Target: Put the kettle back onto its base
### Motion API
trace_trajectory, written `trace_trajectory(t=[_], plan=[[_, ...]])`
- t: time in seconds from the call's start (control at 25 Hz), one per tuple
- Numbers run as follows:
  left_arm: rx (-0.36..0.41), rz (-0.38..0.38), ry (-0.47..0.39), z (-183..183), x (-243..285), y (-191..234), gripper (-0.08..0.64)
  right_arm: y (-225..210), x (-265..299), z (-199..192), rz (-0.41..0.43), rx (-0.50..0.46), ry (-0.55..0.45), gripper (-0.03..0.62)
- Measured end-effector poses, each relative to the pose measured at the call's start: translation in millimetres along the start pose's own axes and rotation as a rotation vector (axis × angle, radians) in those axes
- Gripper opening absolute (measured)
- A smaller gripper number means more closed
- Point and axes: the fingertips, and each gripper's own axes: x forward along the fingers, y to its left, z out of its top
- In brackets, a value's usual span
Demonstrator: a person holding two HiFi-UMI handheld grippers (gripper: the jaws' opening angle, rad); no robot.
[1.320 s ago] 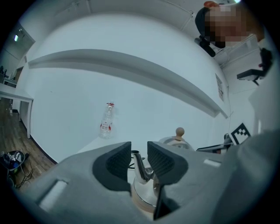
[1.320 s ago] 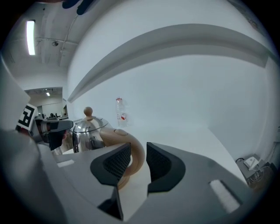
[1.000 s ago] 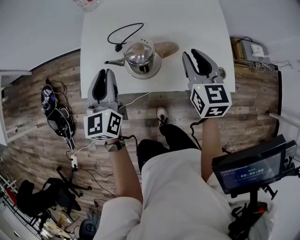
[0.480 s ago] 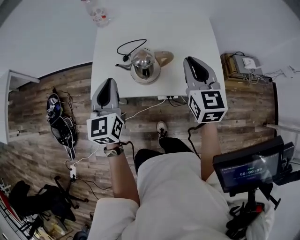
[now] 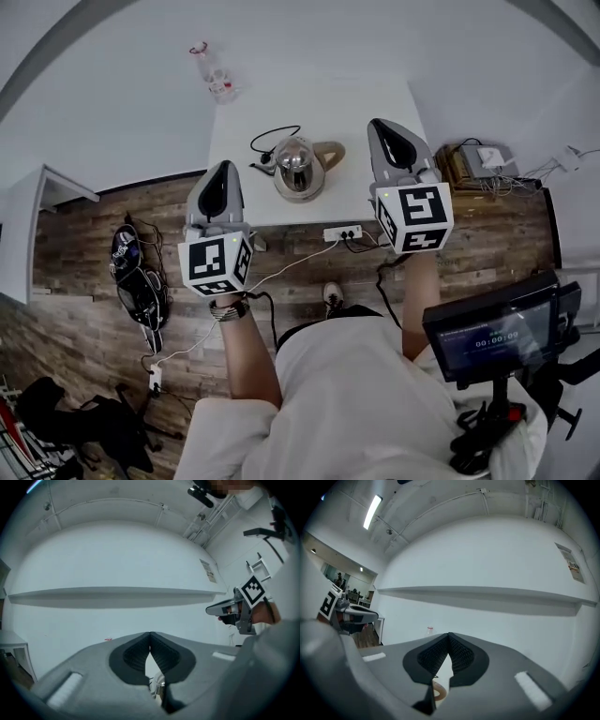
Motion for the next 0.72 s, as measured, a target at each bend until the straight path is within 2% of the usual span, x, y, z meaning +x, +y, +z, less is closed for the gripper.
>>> trace_trajectory(t=[0.36, 0.6, 0.72], plan=[[0.059, -0.002, -0.063, 30, 1, -3, 0.006, -18, -14, 23, -0.023, 0.035, -0.078, 0.002], [0.101, -0.027, -0.085, 39, 2, -13, 0.006, -18, -8, 22, -0.002, 0.036, -0.066, 0.003], [0.096, -0.034, -0.077, 38, 1, -15, 0.006, -15, -10, 21, 0.001, 0.042, -0.059, 0.003]])
